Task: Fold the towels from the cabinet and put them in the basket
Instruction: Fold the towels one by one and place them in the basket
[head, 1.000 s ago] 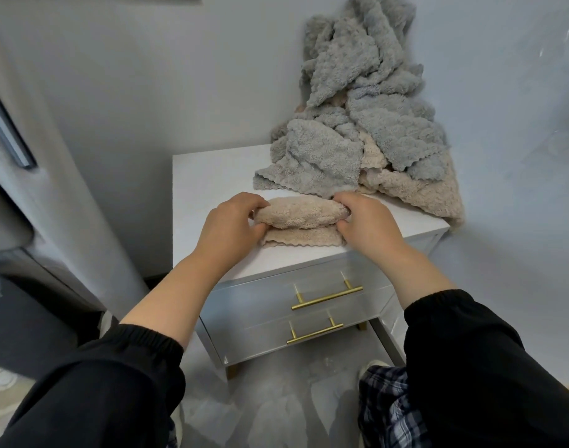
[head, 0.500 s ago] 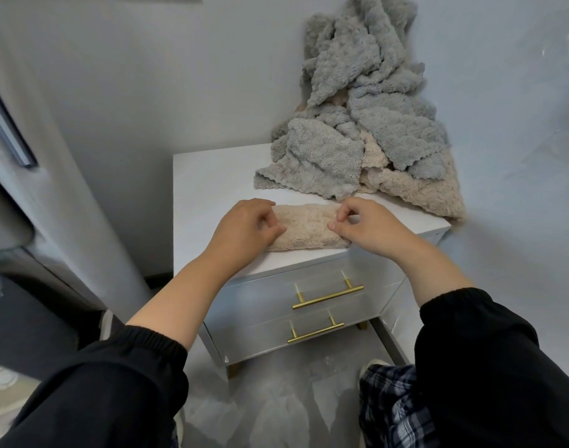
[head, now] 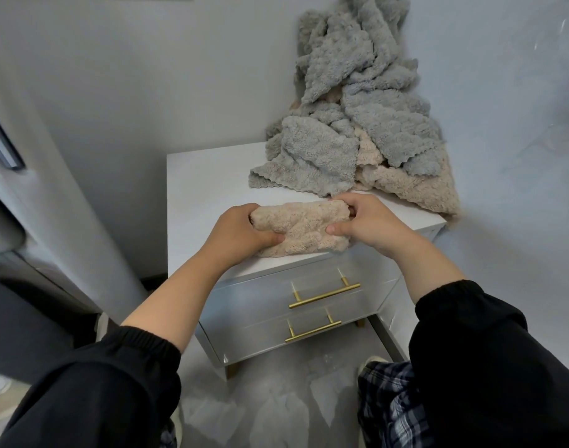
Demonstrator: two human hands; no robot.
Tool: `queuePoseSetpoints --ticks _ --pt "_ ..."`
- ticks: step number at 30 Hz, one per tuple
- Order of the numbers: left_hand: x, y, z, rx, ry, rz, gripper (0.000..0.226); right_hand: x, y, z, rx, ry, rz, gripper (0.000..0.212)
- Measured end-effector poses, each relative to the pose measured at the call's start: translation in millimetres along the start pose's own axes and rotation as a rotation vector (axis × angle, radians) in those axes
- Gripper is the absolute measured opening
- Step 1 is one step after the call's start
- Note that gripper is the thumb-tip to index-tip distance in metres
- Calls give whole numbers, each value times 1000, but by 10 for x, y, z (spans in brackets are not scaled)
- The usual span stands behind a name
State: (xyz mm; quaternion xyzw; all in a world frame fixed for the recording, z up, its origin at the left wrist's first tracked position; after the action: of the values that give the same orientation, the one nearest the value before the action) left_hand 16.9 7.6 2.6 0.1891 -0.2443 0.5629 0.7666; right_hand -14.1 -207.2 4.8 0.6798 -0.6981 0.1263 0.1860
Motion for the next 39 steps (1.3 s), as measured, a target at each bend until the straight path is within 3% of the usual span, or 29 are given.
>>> queuePoseSetpoints --ticks 4,6,13,15,19,23,28,32,35,39 --pt "-18 -1 -24 33 158 74 21 -77 -39 83 -163 -550 -5 58" --pt "-34 -8 -46 47 271 86 23 -116 -34 39 -179 -657 -37 69" --pt "-114 -31 -24 58 729 -32 37 -160 -68 -2 -159 -903 -15 22" --pt "-134 -47 -21 66 764 -38 36 -186 -73 21 -184 -845 80 26" --pt "-216 -52 47 40 579 -37 32 -119 14 88 -114 -334 359 65" --pt "-493 -26 406 32 521 -90 29 241 254 -16 -30 -68 575 36" --pt "-1000 187 974 0 592 -229 26 905 783 -2 -27 140 714 26" --pt "-1464 468 1267 35 624 -349 28 1271 1388 157 -70 273 759 33" --pt "-1861 711 1377 108 595 -455 28 1466 1922 290 -80 282 775 37" --pt "-2340 1005 1399 211 605 -611 25 1608 2578 521 -62 167 732 24"
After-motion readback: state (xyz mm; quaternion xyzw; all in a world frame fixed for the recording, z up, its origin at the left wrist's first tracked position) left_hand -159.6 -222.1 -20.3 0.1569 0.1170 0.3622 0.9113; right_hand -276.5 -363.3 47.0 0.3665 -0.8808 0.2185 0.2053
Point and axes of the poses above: each hand's wrist, its own y-axis away from the middle knuckle, its own x-axis out of the back of the hand, z = x × y, the point moved 3 cm from there along -y, towards the middle knuckle, and after that the axes turned 1 degree about -z, right-handed, at the moved point
